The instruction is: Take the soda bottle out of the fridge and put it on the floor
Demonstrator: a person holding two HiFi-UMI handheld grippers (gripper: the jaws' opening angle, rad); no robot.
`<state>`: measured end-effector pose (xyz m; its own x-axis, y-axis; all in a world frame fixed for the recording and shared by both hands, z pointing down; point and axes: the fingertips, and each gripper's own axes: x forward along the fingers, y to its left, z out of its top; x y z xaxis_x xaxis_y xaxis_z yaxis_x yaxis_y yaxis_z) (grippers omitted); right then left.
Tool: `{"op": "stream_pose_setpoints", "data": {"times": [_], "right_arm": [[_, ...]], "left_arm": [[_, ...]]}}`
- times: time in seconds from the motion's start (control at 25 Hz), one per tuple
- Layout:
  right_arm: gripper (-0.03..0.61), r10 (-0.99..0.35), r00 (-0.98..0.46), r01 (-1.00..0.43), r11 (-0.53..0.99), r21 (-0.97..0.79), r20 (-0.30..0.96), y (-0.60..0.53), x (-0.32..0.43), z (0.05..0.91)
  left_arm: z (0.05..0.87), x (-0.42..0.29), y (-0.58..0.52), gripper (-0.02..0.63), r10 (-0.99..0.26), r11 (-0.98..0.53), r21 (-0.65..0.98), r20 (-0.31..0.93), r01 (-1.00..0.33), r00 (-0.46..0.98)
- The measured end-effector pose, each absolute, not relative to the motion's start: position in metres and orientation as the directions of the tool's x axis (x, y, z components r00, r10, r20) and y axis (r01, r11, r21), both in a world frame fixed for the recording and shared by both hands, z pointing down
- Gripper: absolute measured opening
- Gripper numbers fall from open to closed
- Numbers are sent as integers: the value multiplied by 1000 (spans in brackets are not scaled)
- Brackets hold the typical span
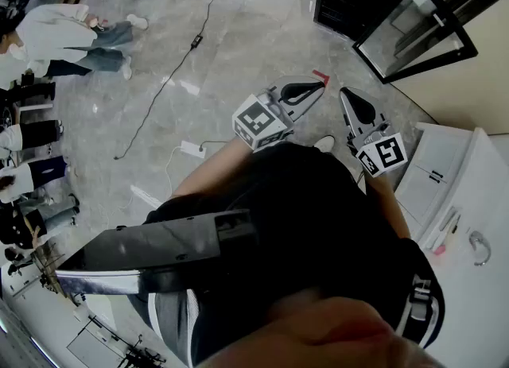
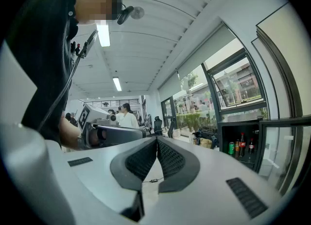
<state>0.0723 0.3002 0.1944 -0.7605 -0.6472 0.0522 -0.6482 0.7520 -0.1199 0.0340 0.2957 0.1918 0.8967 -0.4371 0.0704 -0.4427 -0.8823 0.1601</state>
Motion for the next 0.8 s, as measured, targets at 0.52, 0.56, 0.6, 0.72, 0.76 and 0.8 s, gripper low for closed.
{"op": "stream_pose_setpoints", "data": {"times": [0.52,0.56,0.6,0.72,0.76,0.8], "right_arm": [[14,-647,-763,-643,759,-107,-7,311,72,187],[14,-649,-761,-645,758,-100,-6,312,73,187],[14,-649,-760,-646,757,-95,-5,312,73,188],[12,-631,-775,-627,773,-96,-20,313,74,186],[12,-624,-781,-620,779,-96,-21,313,73,187],[12,-620,-784,-616,782,-96,-20,312,73,187]], "left_arm": [[193,31,305,0,-438,-879,174,80,-445,896],[193,31,306,0,-438,-878,175,80,-445,896],[194,31,307,0,-438,-878,177,80,-445,896],[193,32,307,0,-435,-879,179,77,-441,897],[193,33,306,0,-434,-880,177,76,-441,898],[193,33,305,0,-434,-880,175,75,-441,898]]}}
